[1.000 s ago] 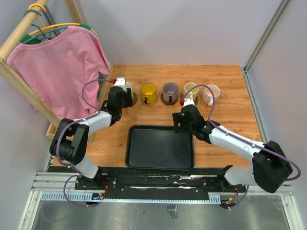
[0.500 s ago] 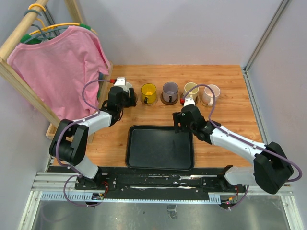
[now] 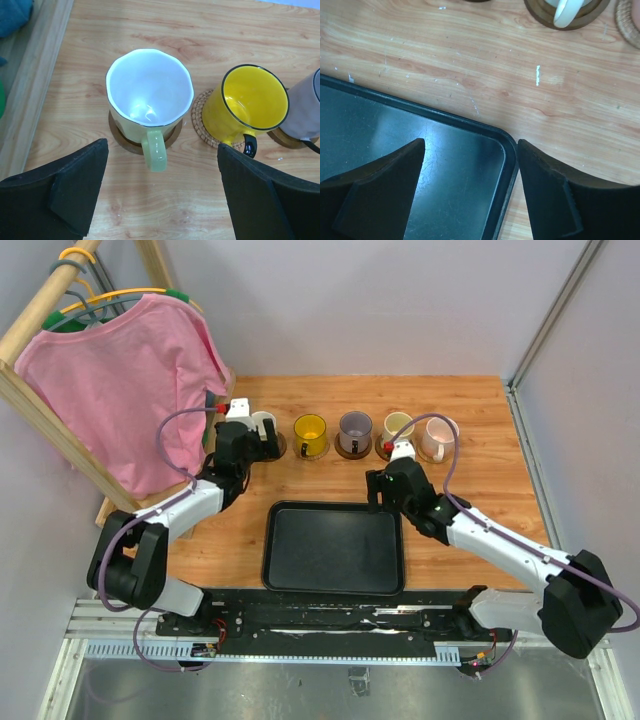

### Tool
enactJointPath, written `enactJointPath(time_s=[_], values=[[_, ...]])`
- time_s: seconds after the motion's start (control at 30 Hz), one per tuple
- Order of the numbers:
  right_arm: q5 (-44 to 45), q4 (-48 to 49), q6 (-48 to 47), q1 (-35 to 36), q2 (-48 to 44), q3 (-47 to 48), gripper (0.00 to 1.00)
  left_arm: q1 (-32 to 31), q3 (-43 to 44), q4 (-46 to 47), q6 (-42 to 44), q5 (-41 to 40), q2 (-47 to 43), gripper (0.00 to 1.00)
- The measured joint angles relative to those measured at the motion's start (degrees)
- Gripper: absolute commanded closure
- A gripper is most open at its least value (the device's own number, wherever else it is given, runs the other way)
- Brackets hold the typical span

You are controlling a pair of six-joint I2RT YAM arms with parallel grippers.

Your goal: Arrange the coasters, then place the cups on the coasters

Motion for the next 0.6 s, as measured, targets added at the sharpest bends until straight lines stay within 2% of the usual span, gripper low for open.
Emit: enactJointPath(time_s=[0.2, 0.6], values=[[2.1, -0.1, -0.3, 0.0, -3.0, 0.0, 0.24, 0.0, 0.0, -1.4, 0.7, -1.4, -0.2, 0.06], [2.7, -0.3, -0.4, -0.3, -3.1, 0.0, 0.24, 0.0, 0.0, -5.6, 0.6, -5.6, 1.1, 0.06]])
